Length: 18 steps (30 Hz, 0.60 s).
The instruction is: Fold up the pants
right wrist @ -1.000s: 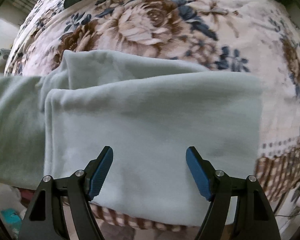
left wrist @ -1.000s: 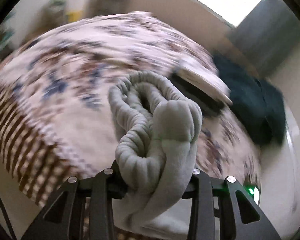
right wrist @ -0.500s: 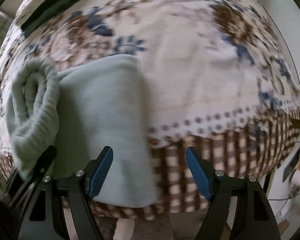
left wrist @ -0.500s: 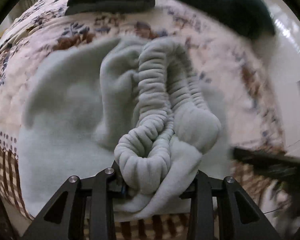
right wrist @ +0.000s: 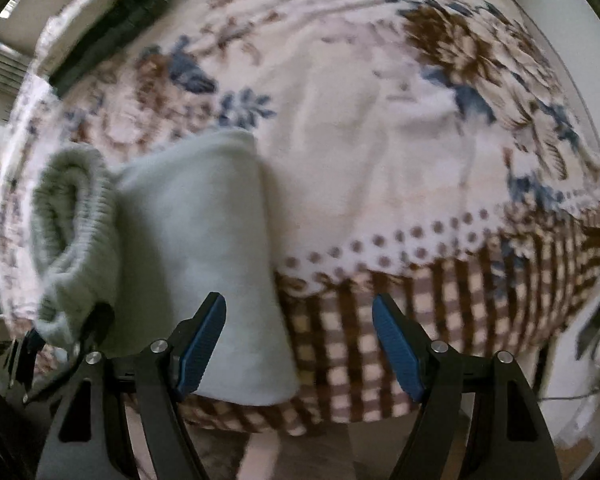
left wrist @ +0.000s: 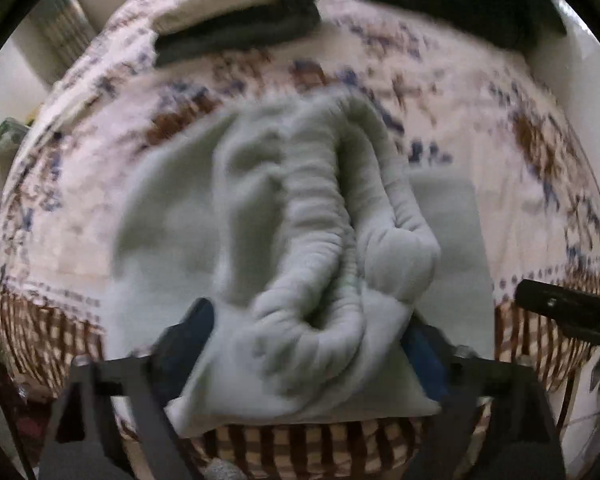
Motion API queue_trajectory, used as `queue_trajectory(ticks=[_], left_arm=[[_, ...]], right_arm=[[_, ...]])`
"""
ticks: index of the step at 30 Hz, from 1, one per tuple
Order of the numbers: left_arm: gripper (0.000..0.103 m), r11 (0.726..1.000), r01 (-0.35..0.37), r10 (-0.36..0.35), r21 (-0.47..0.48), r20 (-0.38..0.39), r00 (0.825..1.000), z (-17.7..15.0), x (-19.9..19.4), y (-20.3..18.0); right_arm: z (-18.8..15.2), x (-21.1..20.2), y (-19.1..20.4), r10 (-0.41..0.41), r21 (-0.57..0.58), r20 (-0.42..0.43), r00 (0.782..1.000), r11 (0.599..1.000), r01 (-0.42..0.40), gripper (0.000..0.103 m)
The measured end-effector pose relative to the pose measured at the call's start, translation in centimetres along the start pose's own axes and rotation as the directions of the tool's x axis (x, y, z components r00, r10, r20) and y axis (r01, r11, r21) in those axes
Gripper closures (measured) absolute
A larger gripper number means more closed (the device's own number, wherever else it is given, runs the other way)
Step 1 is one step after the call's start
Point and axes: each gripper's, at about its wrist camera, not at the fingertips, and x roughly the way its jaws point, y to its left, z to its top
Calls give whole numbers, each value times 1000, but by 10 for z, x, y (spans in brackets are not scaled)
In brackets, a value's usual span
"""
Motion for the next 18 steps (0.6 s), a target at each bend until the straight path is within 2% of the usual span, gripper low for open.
queue_trajectory(ticks=[2,6,8,11,16,18], left_arm=[[3,999,-46,46,12,-7,999,1,-9,4],[3,990,-138,138,16,3,990,0,-24,23],[3,988,-155,155,-8,-5,988,-2,-29,37],[3,985,-169,167,-48,-41,985,-5,-35,59],[3,985,-173,172,-3,-50,984,-5,-57,55],[3,992,-126,125,-14,-37,991,-4,-72,54]], right_arm=[[5,-6,8,18,-18,13,1000,1000,-17,17],[12,-16,34,18,-87,33,999,996,-15,17],[14,-18,50,31,-125,39,999,992,-25,17],[14,-18,80,44,-188,37,998,982,-37,17],[14,-13,103,58,-211,26,998,976,-51,18],[14,-12,100,52,-192,20,998,980,-48,18]])
